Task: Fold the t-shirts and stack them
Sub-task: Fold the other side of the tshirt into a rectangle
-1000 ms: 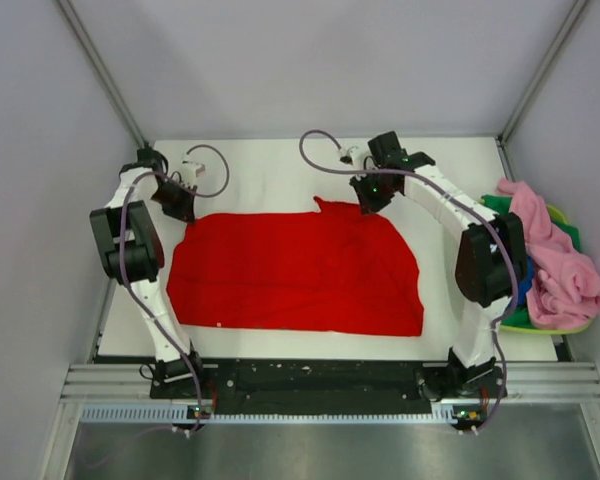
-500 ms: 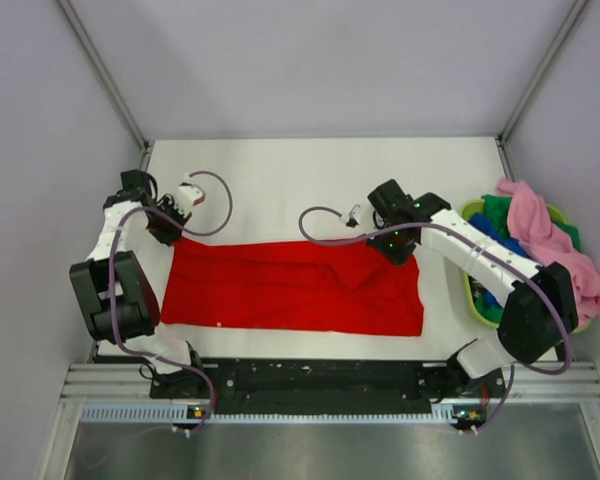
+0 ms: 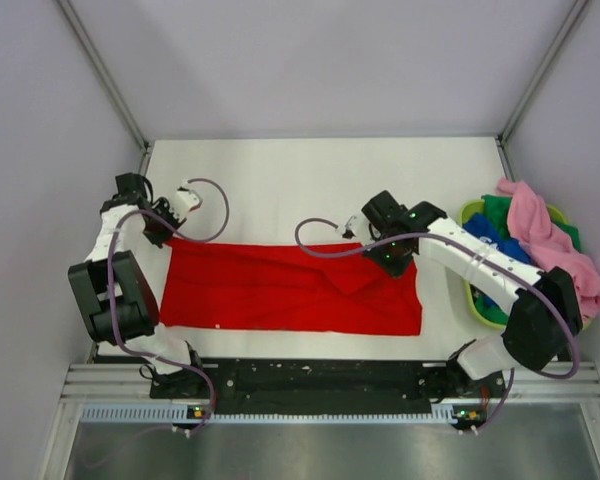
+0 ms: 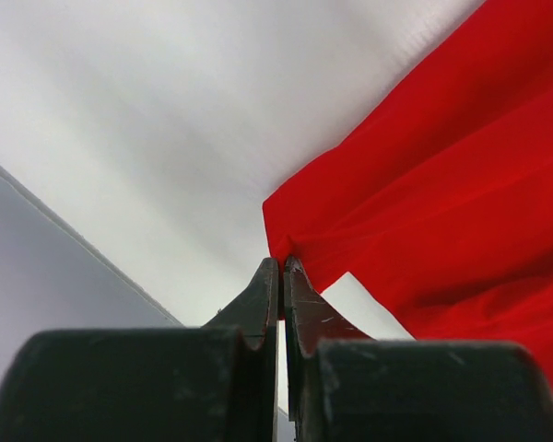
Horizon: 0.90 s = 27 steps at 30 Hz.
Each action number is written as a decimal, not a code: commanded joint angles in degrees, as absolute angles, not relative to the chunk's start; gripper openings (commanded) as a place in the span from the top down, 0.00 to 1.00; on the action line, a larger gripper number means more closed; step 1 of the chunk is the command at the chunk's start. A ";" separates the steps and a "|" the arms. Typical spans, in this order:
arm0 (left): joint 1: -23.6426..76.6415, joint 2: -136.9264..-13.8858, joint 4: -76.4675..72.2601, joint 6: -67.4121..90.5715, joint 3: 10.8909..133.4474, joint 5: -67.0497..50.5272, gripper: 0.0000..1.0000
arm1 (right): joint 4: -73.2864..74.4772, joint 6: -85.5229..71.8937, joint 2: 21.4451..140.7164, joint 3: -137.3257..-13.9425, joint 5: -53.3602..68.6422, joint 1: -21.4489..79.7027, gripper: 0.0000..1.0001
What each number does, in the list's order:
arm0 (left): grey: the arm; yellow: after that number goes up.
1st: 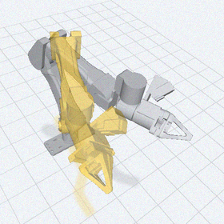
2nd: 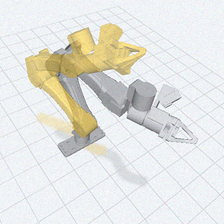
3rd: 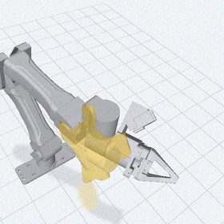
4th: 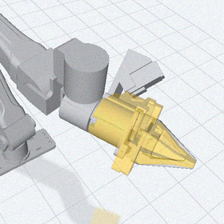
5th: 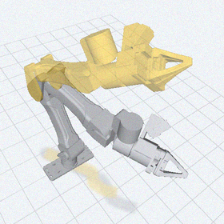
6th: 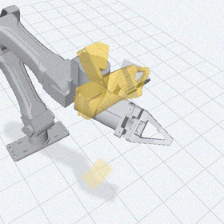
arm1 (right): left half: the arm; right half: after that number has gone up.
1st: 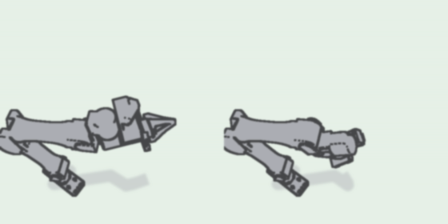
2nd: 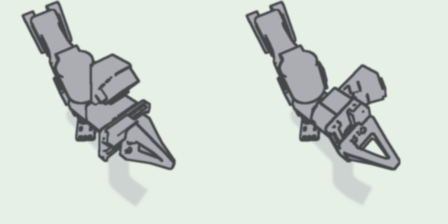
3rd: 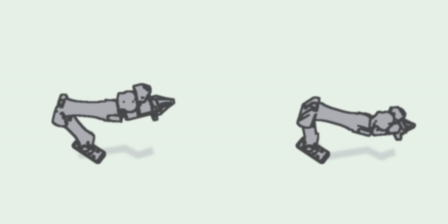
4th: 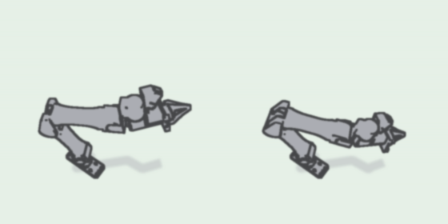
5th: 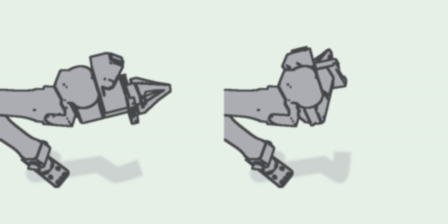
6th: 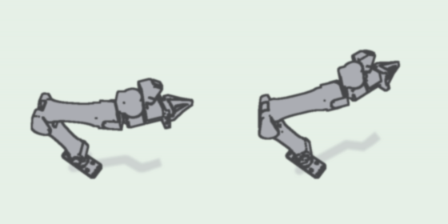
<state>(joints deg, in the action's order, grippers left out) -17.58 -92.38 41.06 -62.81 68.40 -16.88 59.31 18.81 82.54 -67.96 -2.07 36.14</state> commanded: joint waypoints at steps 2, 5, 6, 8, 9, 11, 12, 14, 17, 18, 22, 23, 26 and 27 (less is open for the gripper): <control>-18.89 -91.93 38.05 -64.95 66.71 -14.15 1.00 | 60.12 17.66 83.76 -66.97 -0.45 38.14 1.00; -19.60 -92.55 39.72 -66.27 66.45 -13.80 1.00 | 60.55 18.10 85.42 -66.53 -0.18 39.46 1.00; -19.77 -92.81 39.99 -66.62 66.53 -13.45 0.98 | 60.82 18.28 86.56 -66.53 1.39 40.33 1.00; -20.13 -93.25 40.16 -66.80 66.36 -12.31 0.92 | 61.52 18.63 88.15 -66.18 2.28 41.92 1.00; -20.39 -93.34 40.25 -66.80 66.36 -11.61 0.89 | 61.87 18.81 88.94 -66.09 2.55 42.62 1.00; -21.61 -93.17 41.13 -68.19 66.36 -10.55 0.80 | 62.14 18.81 89.30 -66.18 2.55 42.98 1.00; -22.75 -92.82 42.26 -69.25 66.71 -10.46 0.73 | 62.14 18.81 89.38 -66.18 2.55 42.98 1.00; -25.12 -92.37 44.81 -71.97 67.67 -10.81 0.61 | 62.14 18.90 89.65 -66.01 2.64 43.07 1.00; -27.86 -92.20 48.94 -74.44 69.78 -10.46 0.54 | 62.05 19.07 89.74 -66.01 2.72 43.07 1.00; -27.95 -91.94 50.00 -74.88 70.22 -9.76 0.54 | 62.14 19.25 89.91 -66.01 2.64 43.07 1.00; -26.11 -89.92 52.55 -73.14 71.36 -10.98 0.55 | 61.96 19.16 90.17 -66.00 2.46 43.07 1.00; -24.28 -89.13 53.86 -71.21 71.80 -11.33 0.55 | 61.96 19.25 90.09 -66.01 2.46 43.07 1.00; -15.15 -85.18 57.29 -65.23 71.63 -16.50 0.56 | 61.88 19.42 90.35 -65.92 2.64 43.07 1.00; -11.11 -83.25 58.35 -64.34 71.02 -20.61 0.56 | 61.70 19.60 90.44 -65.74 3.16 43.07 1.00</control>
<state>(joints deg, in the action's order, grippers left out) -22.65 -91.13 51.22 -69.93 69.49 -9.98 61.10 18.46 89.82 -65.87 2.04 42.65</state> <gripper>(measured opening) 0.445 0.007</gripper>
